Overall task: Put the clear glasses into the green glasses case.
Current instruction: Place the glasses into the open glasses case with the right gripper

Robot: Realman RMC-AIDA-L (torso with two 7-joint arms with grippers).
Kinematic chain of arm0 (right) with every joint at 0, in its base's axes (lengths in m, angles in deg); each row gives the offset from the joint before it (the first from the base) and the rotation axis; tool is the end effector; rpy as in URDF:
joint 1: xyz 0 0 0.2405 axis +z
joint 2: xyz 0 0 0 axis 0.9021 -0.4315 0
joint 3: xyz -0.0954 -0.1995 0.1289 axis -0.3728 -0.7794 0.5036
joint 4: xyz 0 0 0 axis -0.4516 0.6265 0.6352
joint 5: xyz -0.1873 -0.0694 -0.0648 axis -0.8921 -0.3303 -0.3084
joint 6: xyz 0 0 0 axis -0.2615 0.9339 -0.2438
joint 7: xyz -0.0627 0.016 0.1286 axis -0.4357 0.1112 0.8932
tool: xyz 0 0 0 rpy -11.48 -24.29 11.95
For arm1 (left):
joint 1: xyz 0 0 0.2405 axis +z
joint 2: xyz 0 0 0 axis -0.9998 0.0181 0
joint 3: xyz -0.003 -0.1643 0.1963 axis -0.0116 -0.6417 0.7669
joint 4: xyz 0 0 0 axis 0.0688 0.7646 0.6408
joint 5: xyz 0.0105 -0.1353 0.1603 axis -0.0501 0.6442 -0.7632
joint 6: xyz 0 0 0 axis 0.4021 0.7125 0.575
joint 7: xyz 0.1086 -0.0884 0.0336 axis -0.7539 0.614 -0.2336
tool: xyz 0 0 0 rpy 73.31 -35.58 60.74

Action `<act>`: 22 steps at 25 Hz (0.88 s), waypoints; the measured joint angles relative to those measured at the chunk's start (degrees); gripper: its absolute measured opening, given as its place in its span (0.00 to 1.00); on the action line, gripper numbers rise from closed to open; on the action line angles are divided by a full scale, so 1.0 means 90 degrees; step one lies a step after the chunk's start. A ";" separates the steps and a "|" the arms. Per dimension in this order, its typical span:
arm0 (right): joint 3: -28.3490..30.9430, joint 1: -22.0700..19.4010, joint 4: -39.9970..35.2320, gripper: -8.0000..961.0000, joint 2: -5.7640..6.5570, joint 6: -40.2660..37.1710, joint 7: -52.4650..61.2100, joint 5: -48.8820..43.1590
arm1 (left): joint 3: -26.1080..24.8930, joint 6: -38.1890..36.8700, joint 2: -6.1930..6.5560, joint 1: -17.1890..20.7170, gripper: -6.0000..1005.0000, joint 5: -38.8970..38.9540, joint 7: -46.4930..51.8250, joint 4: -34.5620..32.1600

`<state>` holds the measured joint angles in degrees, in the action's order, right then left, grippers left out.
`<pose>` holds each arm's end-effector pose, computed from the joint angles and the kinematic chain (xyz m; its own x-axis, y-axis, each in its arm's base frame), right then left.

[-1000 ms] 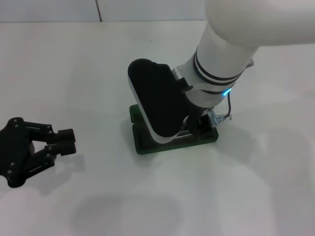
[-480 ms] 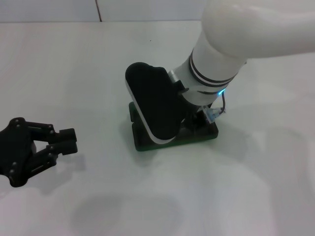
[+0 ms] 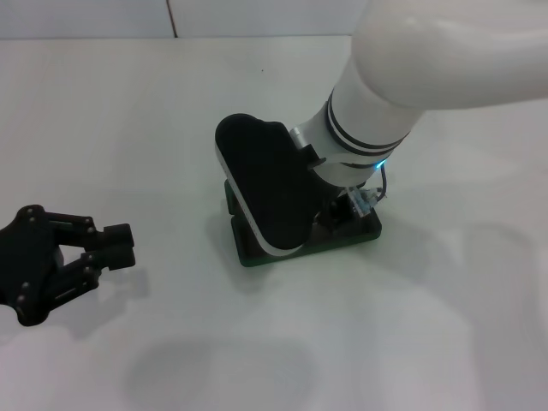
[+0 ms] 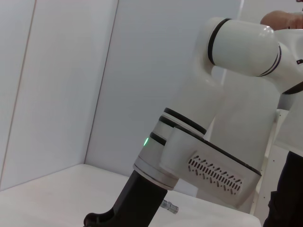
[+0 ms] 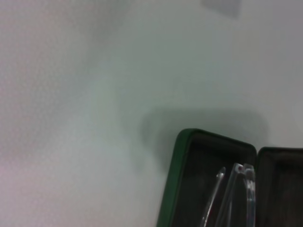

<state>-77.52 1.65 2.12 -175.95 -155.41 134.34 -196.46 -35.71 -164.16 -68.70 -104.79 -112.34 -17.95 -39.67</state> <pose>0.0486 0.3537 -0.1236 0.6205 0.4813 0.6191 0.5666 -0.8210 0.0704 -0.2953 0.2416 0.0707 0.7091 0.2325 0.6657 0.3213 -0.9469 -0.0115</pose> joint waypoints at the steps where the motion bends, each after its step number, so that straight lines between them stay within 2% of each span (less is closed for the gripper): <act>1: -0.0003 0.0000 -0.0002 0.14 0.0000 0.0004 0.0000 -0.0002 | 0.0000 0.0000 0.0000 0.0000 0.18 0.0000 -0.0003 0.0000; 22: 0.0043 -0.0031 -0.0031 0.15 0.0000 0.0085 0.0014 -0.0014 | 0.0000 0.0010 0.0001 0.0020 0.19 0.0000 -0.0010 0.0000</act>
<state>-77.14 1.37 1.84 -175.95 -154.64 134.47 -196.59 -35.70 -164.08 -68.70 -104.60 -112.34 -18.04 -39.67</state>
